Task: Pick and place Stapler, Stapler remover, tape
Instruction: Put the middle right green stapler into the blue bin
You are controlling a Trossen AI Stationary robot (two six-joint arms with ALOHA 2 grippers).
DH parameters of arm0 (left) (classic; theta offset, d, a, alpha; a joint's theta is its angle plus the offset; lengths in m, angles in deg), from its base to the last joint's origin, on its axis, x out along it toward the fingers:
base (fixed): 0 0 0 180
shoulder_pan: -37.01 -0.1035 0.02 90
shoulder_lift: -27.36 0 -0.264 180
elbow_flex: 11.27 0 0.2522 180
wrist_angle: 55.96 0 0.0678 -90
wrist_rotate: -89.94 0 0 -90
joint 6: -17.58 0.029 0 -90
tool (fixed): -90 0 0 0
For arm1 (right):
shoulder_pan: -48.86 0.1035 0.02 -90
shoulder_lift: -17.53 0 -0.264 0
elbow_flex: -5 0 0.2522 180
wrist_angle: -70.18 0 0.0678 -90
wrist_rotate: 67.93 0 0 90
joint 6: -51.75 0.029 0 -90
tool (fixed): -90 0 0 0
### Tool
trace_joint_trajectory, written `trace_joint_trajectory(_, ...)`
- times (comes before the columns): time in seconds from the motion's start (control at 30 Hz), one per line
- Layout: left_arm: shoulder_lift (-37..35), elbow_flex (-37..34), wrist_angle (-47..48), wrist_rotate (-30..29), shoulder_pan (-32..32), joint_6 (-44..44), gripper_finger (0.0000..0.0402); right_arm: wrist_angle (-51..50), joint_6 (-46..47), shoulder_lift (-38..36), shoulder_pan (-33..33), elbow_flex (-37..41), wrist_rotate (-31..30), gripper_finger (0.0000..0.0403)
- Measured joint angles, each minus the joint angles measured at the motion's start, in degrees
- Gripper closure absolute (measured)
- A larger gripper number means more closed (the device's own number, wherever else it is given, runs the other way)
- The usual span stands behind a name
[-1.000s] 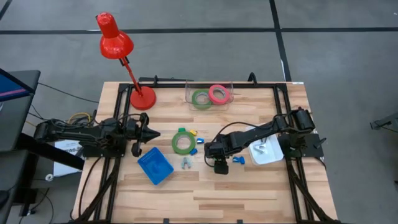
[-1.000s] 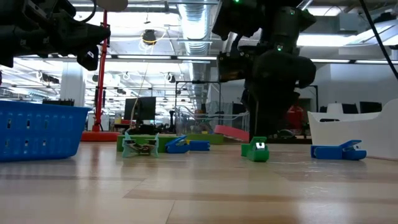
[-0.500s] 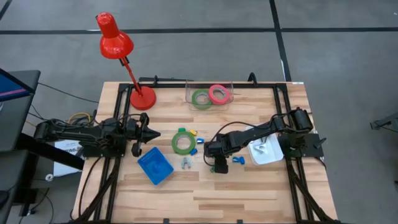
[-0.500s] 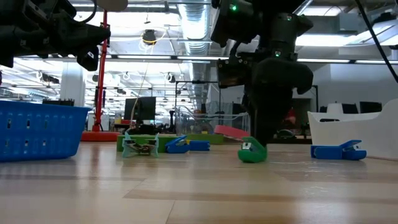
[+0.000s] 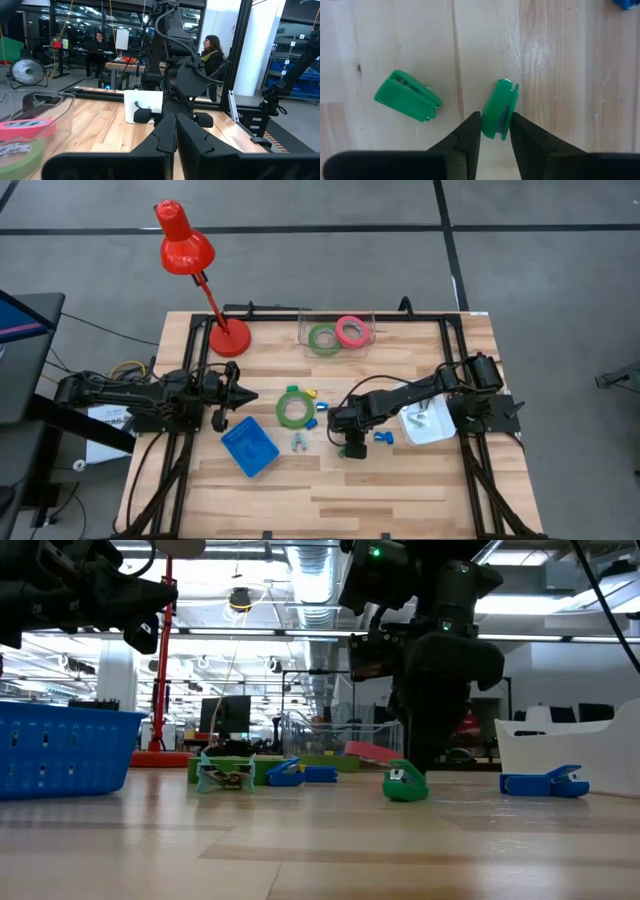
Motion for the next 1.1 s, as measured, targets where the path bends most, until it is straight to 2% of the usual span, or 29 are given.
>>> trace_joint_trajectory(0.37,-0.02,0.0,0.0,0.0,0.0,0.0,0.0394,-0.62,-0.17,-2.1,-0.07,-2.14,0.0,0.031)
trace_joint_trajectory(1.1,-0.02,0.0,-0.02,0.0,0.0,0.0,0.0394,-4.04,-7.02,-2.16,-0.25,-23.22,0.03,0.031)
